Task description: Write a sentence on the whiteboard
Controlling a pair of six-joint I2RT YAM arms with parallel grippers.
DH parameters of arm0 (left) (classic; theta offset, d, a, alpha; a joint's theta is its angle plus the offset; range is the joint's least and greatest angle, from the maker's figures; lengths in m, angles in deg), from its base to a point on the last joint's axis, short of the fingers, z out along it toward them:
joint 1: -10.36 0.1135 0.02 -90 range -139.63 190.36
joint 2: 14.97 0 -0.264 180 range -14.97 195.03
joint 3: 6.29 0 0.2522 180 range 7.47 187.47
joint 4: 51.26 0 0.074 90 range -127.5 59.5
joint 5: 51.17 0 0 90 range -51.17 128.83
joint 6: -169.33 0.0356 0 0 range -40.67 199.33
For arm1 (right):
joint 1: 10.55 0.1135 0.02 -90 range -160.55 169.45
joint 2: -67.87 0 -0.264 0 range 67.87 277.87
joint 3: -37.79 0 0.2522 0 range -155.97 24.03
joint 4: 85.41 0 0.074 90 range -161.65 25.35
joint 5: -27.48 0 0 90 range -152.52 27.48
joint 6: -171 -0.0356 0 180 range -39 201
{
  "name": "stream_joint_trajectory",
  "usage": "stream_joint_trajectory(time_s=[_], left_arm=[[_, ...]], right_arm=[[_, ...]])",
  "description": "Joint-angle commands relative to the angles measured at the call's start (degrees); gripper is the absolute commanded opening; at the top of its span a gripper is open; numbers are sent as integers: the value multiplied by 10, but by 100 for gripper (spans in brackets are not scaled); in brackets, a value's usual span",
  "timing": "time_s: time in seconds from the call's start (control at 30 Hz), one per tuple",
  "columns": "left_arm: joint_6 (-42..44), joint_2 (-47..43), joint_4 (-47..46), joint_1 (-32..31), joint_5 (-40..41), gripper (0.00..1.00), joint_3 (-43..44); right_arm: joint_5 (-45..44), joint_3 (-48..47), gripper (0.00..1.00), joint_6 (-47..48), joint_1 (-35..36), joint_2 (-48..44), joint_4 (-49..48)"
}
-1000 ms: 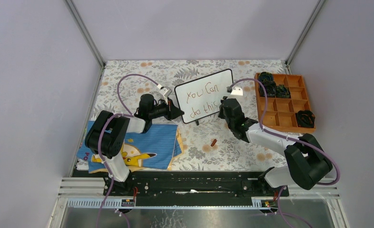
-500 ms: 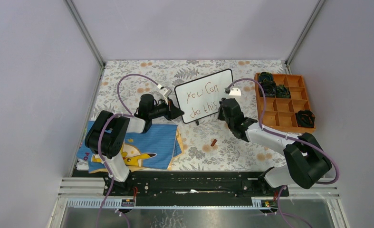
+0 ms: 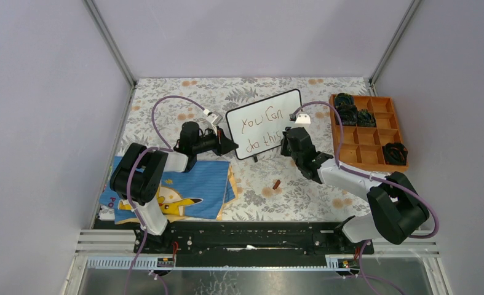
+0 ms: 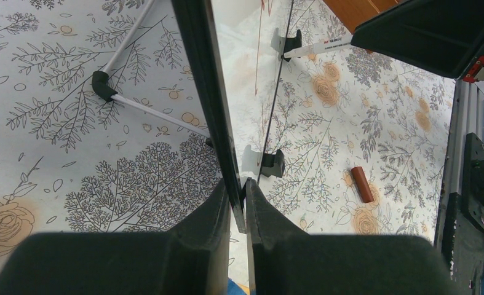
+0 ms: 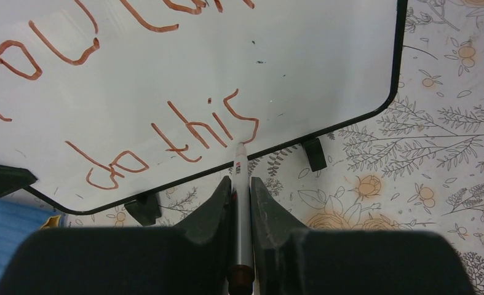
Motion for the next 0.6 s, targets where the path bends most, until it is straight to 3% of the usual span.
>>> stream_joint_trajectory(time_s=[0.0, 0.4, 0.57], left_arm=[[36, -2, 26, -4, 34, 0, 2], [40, -3, 27, -6, 43, 0, 0], [45, -7, 32, -6, 52, 0, -2]], right_arm=[[26, -5, 0, -1, -2, -12, -40], [-42, 48, 0, 19, -3, -158, 46], [-82, 83, 0, 11, -3, -212, 40]])
